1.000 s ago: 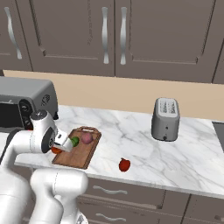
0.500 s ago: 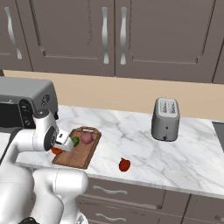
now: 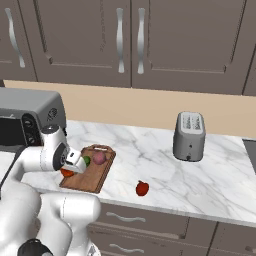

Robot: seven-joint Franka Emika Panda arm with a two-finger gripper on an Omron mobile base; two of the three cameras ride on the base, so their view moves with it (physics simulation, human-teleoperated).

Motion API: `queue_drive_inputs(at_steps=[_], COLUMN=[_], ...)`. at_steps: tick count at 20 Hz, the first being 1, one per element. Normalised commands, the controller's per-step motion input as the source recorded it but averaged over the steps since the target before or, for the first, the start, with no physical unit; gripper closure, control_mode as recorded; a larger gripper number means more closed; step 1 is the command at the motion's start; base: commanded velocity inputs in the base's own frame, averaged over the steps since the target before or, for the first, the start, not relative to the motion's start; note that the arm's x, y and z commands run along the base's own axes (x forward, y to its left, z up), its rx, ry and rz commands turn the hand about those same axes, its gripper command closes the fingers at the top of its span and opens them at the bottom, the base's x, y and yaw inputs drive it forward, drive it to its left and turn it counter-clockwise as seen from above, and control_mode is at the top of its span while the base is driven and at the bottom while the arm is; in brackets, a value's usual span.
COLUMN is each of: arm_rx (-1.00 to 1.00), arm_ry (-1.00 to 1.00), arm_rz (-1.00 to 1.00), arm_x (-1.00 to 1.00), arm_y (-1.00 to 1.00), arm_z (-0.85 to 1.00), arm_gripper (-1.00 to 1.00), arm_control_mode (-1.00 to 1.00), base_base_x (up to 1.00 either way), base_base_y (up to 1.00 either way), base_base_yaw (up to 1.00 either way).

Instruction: Place the avocado, onion, tomato, and bell pepper on the cutting board.

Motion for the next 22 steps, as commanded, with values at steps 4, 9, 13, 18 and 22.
queue_drive_inputs(at_steps=[4, 9, 13, 18, 22], arm_rx=[0.0, 0.0, 0.0, 0.0, 0.0], arm_ry=[0.0, 0.0, 0.0, 0.0, 0.0], arm_rz=[0.0, 0.0, 0.0, 0.0, 0.0], arm_x=[0.0, 0.0, 0.0, 0.0, 0.0], arm_y=[-0.2, -0.17, -0.14, -0.08, -0.04], arm_z=[-0.31, -0.37, -0.42, -0.44, -0.39], arm_gripper=[1.0, 1.0, 1.0, 1.0, 1.0], arm_control_mode=[-1.0, -1.0, -1.0, -1.0, -1.0], base_base_x=[0.0, 0.0, 0.0, 0.0, 0.0], base_base_y=[0.0, 0.0, 0.0, 0.0, 0.0], base_base_yaw=[0.0, 0.0, 0.0, 0.0, 0.0])
